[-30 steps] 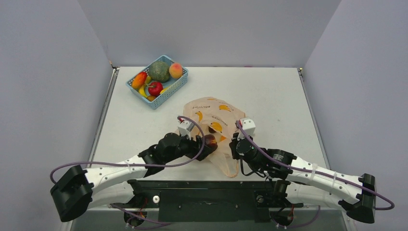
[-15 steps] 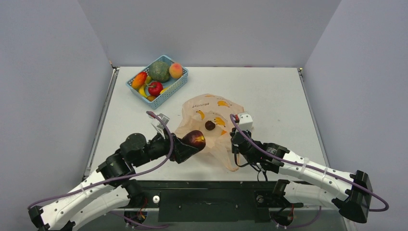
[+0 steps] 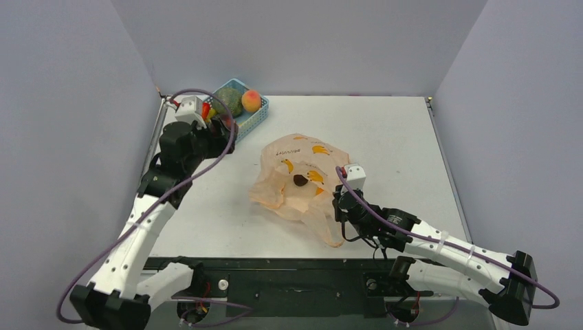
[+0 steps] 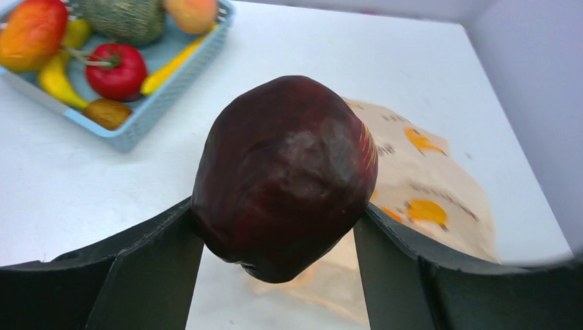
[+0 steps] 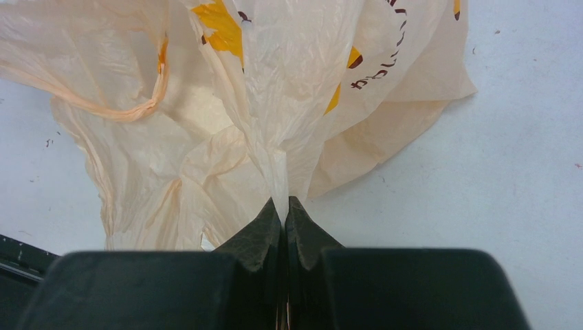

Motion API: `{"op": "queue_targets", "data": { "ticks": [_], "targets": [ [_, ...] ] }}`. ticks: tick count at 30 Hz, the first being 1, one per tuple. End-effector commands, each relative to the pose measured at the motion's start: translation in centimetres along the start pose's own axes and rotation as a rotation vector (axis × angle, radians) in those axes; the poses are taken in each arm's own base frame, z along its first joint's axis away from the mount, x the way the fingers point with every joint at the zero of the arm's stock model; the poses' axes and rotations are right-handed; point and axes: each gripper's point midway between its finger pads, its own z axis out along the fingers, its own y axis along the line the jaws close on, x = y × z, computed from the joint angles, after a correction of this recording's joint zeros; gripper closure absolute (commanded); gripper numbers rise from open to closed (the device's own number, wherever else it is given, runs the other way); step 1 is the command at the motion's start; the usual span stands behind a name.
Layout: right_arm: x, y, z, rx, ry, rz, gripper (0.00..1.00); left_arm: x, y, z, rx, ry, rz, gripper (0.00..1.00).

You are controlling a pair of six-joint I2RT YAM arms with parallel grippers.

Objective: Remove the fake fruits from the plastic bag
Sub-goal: Place the fake fruit in the bin.

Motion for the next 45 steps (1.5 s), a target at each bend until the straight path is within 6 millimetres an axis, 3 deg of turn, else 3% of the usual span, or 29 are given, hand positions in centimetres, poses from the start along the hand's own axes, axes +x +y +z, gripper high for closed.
{"op": "queue_targets", "data": {
  "ticks": [1,4,5,7,8,9,10,11,12,13,16,21,24,28,31,33,34,35,36,37,38,39,40,41,42,43,45],
  "targets": [
    [-1.6,0.4,-0.6,-0.036,-0.053,0.019,1.0,-2.5,4.4,6.0,-0.003,-0.093,-0.162,0.76],
    [-1.6,0.3,-0.7,-0.048,-0.057,0.023,1.0,-2.1,9.1,11.3,-0.082,-0.112,-0.225,0.77],
    [-1.5,0.3,-0.8,-0.052,-0.056,0.024,1.0,-2.4,9.8,12.2,-0.096,-0.118,-0.232,0.77],
    [-1.3,0.3,-0.8,-0.06,-0.049,0.023,1.0,-0.3,12.3,15.9,-0.157,-0.059,-0.245,0.76],
    [-1.2,0.4,-0.8,-0.064,-0.045,0.021,1.0,-1.1,12.5,16.7,-0.157,-0.066,-0.24,0.75],
    [-1.1,0.4,-0.8,-0.067,-0.045,0.024,1.0,0.5,13.4,18.3,-0.179,-0.022,-0.239,0.75],
    [-1.0,0.3,-0.7,-0.069,-0.04,0.024,1.0,-0.1,13.5,19.0,-0.182,-0.025,-0.231,0.74],
    [-1.0,0.3,-0.7,-0.07,-0.041,0.027,1.0,1.3,14.3,20.1,-0.196,0.015,-0.223,0.72],
    [-1.0,0.3,-0.7,-0.073,-0.04,0.025,1.0,0.8,14.3,20.6,-0.202,0.016,-0.216,0.71],
    [-0.9,0.3,-0.6,-0.072,-0.038,0.025,1.0,1.7,14.9,21.3,-0.217,0.042,-0.207,0.69],
    [-1.0,0.1,-0.5,-0.071,-0.037,0.02,1.0,2.7,16.2,21.5,-0.276,0.078,-0.179,0.61],
    [-1.2,-0.1,-0.4,-0.069,-0.036,0.025,1.0,3.8,17.3,21.8,-0.307,0.124,-0.125,0.29],
    [-1.4,0.0,-0.4,-0.076,-0.038,0.03,1.0,4.3,17.4,21.6,-0.322,0.165,-0.127,0.16],
    [-1.6,0.2,-0.7,-0.089,-0.038,0.043,1.0,3.5,17.2,20.8,-0.334,0.151,-0.125,0.05],
    [-1.7,0.4,-0.8,-0.099,-0.038,0.055,1.0,2.7,17.5,20.0,-0.365,0.16,-0.115,0.04],
    [-1.7,0.4,-0.8,-0.096,-0.035,0.056,1.0,2.0,16.8,19.1,-0.359,0.148,-0.112,0.04],
    [-1.7,0.3,-0.8,-0.09,-0.034,0.055,1.0,0.8,15.8,18.3,-0.337,0.115,-0.112,0.04],
    [-1.6,0.1,-0.9,-0.083,-0.03,0.051,1.0,1.1,15.3,17.9,-0.321,0.122,-0.113,0.04],
    [-1.5,-0.1,-0.9,-0.075,-0.029,0.05,1.0,0.0,13.9,16.8,-0.292,0.093,-0.111,0.04],
    [-1.4,-0.3,-1.0,-0.066,-0.021,0.044,1.0,0.5,13.2,16.2,-0.27,0.104,-0.112,0.04],
    [-1.4,-0.5,-1.0,-0.056,-0.019,0.04,1.0,-0.2,11.4,15.1,-0.226,0.084,-0.11,0.04],
    [-1.3,-0.8,-1.2,-0.046,-0.009,0.035,1.0,0.8,10.4,14.4,-0.183,0.109,-0.115,0.04],
    [-0.9,-1.2,-1.3,-0.031,0.003,0.029,1.0,0.0,8.4,12.9,-0.133,0.089,-0.111,0.04],
    [-0.8,-1.5,-1.6,-0.021,0.01,0.032,1.0,1.5,7.5,12.1,-0.096,0.12,-0.119,0.04],
    [-0.6,-1.8,-1.7,-0.007,0.015,0.036,1.0,0.9,5.3,10.3,-0.039,0.096,-0.109,0.04],
    [-0.2,-2.2,-2.2,0.008,0.038,0.045,1.0,2.8,4.3,9.4,0.001,0.135,-0.116,0.05],
    [0.6,-2.7,-2.7,0.028,0.071,0.074,1.0,4.6,0.8,6.7,0.118,0.156,-0.107,0.05]
  ]
}}
